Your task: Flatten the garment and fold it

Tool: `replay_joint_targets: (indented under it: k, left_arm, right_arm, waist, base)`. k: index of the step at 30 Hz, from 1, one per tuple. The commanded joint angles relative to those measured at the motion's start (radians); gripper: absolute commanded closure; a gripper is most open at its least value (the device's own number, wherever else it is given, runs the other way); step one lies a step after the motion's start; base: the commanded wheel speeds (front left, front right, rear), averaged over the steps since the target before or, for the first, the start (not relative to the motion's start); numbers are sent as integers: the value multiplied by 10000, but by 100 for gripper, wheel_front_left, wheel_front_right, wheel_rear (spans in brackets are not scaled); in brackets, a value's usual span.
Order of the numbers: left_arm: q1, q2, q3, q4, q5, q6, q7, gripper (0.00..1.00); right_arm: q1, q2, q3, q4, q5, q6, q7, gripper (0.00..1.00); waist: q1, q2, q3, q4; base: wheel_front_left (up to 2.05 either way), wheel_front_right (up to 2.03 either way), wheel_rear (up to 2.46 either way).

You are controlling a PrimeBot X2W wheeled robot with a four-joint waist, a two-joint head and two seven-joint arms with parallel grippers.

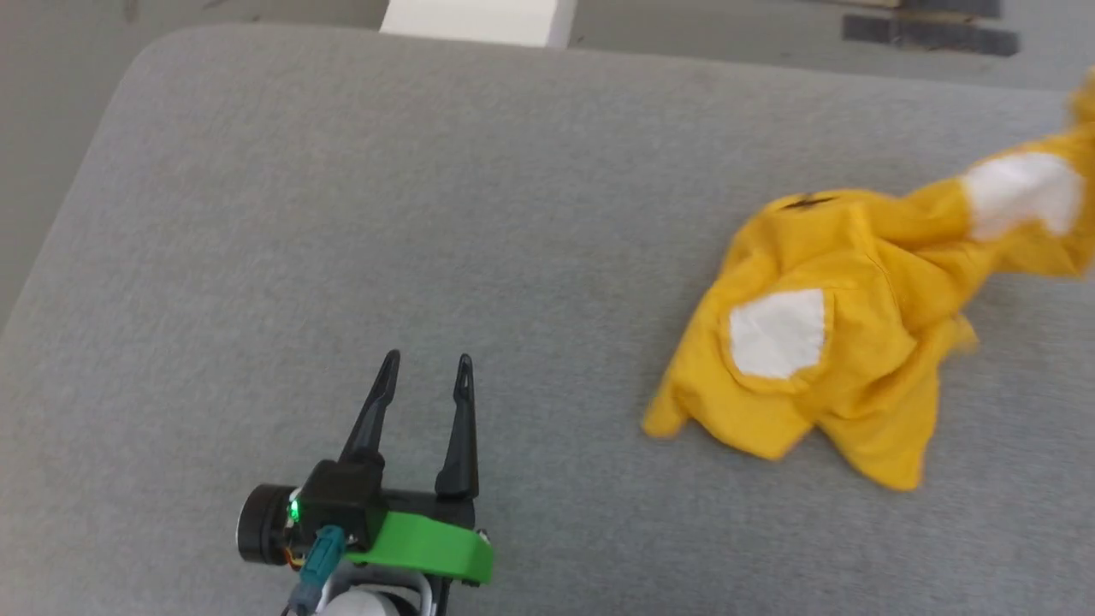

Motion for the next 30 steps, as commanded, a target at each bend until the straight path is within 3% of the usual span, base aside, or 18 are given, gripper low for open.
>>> replay_joint_targets:
  k: [1,5,10,11,12,16,20,26,30]
  left_arm:
    - [140,40,70,-18,24,-57,-37,0]
    - [273,49,105,34,31,-141,-38,0]
    - [337,39,108,144,24,-222,-38,0]
    - [335,40,111,164,28,-230,-38,0]
    - [329,42,118,186,34,-239,-38,0]
    - [314,77,139,284,65,-253,-38,0]
    - [343,76,137,328,42,-287,-38,0]
    - [370,46,91,294,13,-301,-38,0]
    - [314,5,-13,312,-13,-331,-38,0]
  right_arm:
    - [701,-62,-493,13,-131,-15,-46,100]
    - [2584,90,-2146,155,-756,-15,67,100]
    - [4677,940,-3652,566,-1395,-15,92,100]
    - [4866,1062,-3760,594,-1535,-15,43,96]
    - [4992,1213,-3894,576,-1699,-15,-112,0]
    - [4811,1576,-3928,85,-2129,-15,-869,0]
    - [4304,1690,-3169,-1225,-1687,-15,-1056,0]
    - [3886,1544,-1166,-3043,-549,-15,123,0]
    - [3843,1717,-112,-3383,-133,-15,1283,0]
  waist:
    - [0,0,-430,-476]
    - [0,0,-444,-568]
    - [0,0,-437,-608]
    - [0,0,-441,-622]
    - [0,0,-449,-640]
    - [0,0,-550,-728]
    - [0,0,-712,-770]
    - [0,0,-666,-752]
    - [0,0,-501,-624]
  base:
    - [0,0,0]
    - [0,0,0]
    - [0,0,0]
    - [0,0,0]
    - [0,0,0]
    - [0,0,0]
    - [0,0,0]
    - [0,0,0]
    - [0,0,0]
